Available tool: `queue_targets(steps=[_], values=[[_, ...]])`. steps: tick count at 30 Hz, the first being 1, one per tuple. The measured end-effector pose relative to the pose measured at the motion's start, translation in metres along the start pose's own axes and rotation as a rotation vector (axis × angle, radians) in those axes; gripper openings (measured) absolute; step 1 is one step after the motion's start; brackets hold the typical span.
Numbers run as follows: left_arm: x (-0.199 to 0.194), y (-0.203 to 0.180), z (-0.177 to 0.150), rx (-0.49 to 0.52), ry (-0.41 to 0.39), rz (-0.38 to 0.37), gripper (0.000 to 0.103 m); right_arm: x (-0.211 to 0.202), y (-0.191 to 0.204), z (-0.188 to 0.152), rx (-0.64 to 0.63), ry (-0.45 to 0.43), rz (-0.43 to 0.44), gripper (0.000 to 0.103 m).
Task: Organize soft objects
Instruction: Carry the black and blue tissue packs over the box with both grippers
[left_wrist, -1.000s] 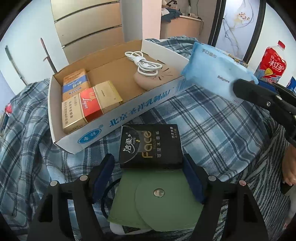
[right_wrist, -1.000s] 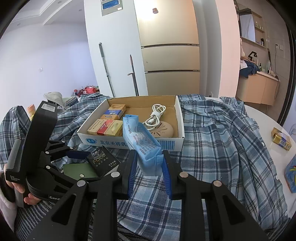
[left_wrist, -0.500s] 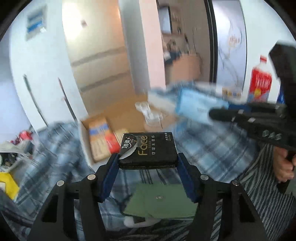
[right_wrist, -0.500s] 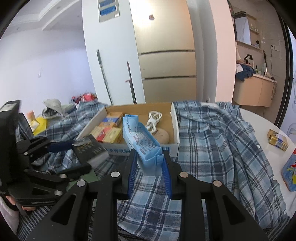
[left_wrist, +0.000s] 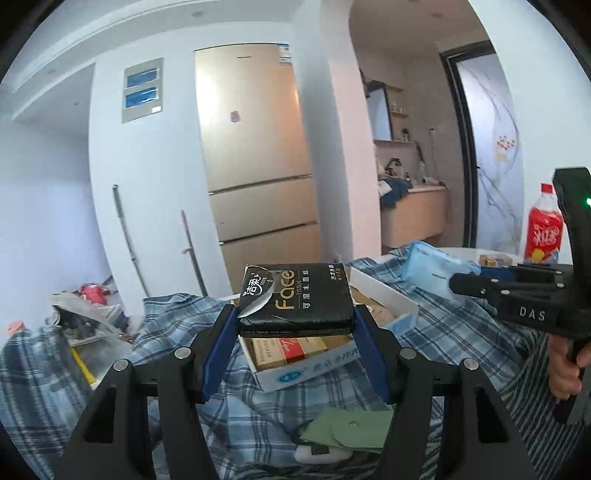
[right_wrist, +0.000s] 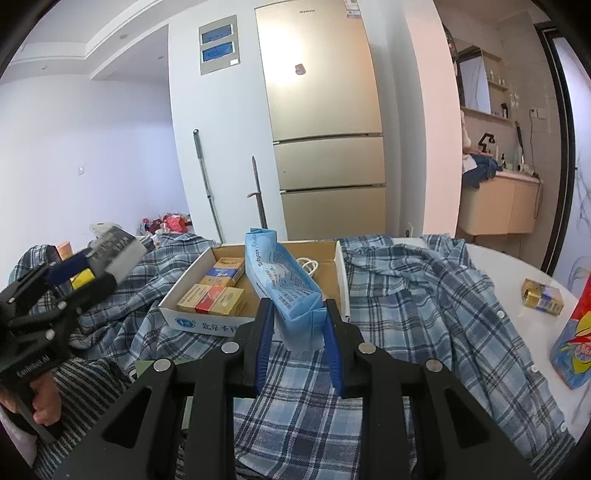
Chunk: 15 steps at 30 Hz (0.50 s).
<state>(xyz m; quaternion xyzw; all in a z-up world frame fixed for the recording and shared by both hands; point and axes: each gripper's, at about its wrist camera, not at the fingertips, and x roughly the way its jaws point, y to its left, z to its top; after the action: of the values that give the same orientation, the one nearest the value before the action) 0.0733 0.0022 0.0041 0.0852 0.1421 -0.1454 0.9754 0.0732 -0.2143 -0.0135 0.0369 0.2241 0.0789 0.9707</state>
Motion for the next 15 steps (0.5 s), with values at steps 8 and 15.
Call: queue_targets(steps=[8, 15], values=[[-0.038, 0.005, 0.047, -0.069, -0.097, 0.054, 0.065, -0.016, 0.008, 0.013, -0.036, -0.03, -0.029, 0.026], [-0.042, 0.001, 0.079, -0.08, -0.121, 0.076, 0.065, -0.029, 0.006, 0.043, -0.015, -0.065, -0.021, 0.026]])
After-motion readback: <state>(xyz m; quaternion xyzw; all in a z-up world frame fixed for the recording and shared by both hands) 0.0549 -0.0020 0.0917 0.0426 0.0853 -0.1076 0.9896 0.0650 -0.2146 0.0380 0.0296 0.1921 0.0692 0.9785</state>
